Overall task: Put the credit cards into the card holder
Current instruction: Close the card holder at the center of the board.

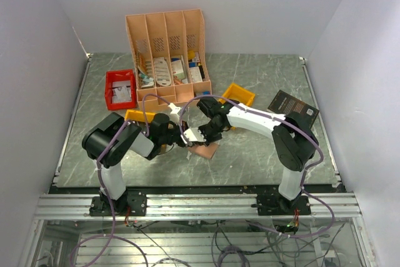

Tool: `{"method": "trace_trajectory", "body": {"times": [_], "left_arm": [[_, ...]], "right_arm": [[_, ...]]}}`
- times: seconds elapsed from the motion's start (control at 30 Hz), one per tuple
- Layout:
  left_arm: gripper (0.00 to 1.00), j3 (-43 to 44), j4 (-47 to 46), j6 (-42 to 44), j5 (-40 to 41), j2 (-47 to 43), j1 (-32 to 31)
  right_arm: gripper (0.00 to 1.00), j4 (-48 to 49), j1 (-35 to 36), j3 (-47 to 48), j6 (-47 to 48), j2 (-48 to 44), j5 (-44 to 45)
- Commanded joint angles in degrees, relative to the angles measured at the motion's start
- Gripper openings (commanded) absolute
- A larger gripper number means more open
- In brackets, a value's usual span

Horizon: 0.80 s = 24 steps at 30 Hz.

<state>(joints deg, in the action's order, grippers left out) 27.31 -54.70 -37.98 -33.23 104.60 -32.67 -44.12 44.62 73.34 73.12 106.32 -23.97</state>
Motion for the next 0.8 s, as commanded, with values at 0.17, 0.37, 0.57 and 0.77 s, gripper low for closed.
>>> {"method": "trace_trajectory", "body": {"times": [0.17, 0.37, 0.57, 0.77], "left_arm": [[0.07, -1.6, 3.7, 2.0, 2.2, 2.8, 0.2], [0.07, -1.9, 2.5, 1.6, 1.9, 3.8, 0.5], [0.07, -2.0, 2.0, 1.4, 1.9, 4.0, 0.6], [0.07, -2.1, 2.2, 1.4, 1.8, 3.9, 0.7]], "right_arm": [[0.00, -3.6, 4.0, -5.8, -0.3, 1.0, 2.0], [0.00, -3.8, 6.8, -8.6, 0.3, 1.1, 3.7], [0.00, -4.4, 9.0, -10.2, 0.5, 1.1, 3.2], [0.00, -4.6, 10.8, -12.4, 0.3, 0.7, 3.7]]}}
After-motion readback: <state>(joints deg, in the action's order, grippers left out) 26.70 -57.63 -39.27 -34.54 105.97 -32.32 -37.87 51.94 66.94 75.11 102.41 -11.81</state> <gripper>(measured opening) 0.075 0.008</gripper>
